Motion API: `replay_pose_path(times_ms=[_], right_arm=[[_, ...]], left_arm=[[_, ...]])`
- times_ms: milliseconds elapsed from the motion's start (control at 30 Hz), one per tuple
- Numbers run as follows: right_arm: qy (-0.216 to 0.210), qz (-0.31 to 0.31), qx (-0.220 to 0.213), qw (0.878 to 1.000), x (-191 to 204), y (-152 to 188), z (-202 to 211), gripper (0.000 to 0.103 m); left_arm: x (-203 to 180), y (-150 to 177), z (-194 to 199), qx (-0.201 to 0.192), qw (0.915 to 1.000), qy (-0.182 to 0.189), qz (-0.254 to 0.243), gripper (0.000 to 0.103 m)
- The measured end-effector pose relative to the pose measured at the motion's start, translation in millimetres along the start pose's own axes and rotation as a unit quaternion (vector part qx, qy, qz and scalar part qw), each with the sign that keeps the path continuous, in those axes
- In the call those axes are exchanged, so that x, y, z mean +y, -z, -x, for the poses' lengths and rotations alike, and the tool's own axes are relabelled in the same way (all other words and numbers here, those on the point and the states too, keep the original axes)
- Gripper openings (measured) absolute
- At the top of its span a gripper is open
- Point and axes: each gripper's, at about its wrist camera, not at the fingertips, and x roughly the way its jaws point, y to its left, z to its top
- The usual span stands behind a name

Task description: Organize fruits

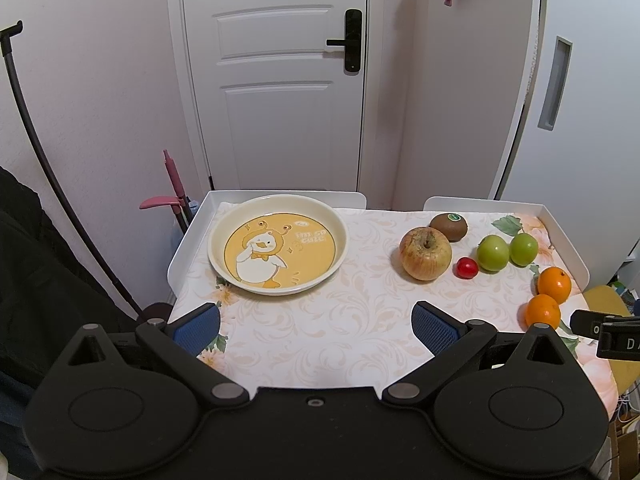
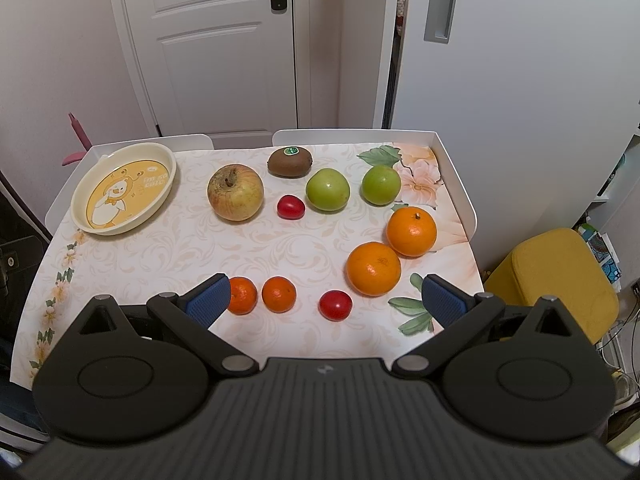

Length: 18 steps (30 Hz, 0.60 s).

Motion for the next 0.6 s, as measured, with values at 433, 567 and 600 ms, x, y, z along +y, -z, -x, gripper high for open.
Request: replay_pose_path(times_ms=[433, 567, 600], right_arm=[[0.000, 0.000, 0.000, 1.000, 0.2, 0.0, 1.2, 0.103], [0.001, 0.000, 0.000, 1.000, 0.0, -0.1, 3.1, 0.103], [0.002, 0.000, 0.001, 1.000, -0.2, -0.3, 3.6, 0.103]], left_arm=[[1.5, -2.4, 0.2, -0.002, 1.0000, 0.000, 0.001, 0.103], [0.7, -4.6, -1.3, -0.002, 1.0000, 0.001, 0.000, 0.103], [0.0, -4.2, -0.7, -0.002, 1.0000, 0.001, 0.000, 0.103]])
